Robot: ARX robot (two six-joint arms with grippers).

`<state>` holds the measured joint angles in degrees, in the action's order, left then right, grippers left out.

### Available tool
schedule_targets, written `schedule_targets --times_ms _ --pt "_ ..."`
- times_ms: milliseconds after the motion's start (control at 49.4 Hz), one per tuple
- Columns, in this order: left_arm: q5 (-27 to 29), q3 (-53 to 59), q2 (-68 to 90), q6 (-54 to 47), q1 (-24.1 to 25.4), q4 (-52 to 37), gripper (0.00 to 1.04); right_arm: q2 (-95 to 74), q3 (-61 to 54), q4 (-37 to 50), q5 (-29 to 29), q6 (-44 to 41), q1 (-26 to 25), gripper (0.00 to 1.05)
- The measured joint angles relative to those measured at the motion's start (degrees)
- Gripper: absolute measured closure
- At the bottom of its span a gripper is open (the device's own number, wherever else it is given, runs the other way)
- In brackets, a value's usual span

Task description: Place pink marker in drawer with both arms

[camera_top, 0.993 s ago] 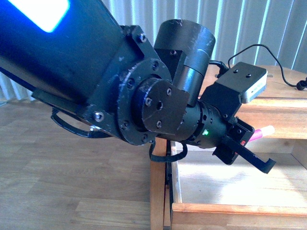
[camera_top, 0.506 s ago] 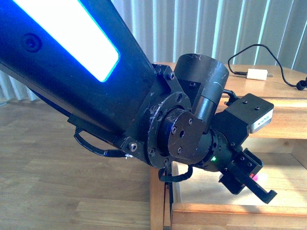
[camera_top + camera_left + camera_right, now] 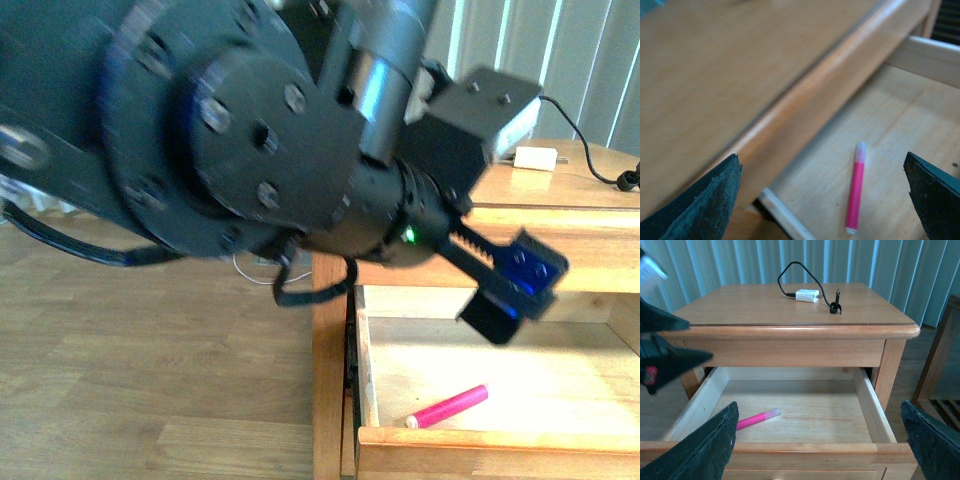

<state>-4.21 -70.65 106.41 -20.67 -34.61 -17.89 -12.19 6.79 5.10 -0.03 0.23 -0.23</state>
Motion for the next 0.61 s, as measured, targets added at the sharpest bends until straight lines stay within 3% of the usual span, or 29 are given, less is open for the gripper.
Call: schedule_targets --times_ms 405,608 --pt "19.5 29.5 -38.5 9.8 9.8 -9.2 0.06 0.0 0.0 0.0 0.0 0.0 0.0 0.08" --pt "30.0 49.2 -65.8 16.1 13.3 -1.0 0.06 0.0 0.0 0.0 0.0 0.0 0.0 0.08"
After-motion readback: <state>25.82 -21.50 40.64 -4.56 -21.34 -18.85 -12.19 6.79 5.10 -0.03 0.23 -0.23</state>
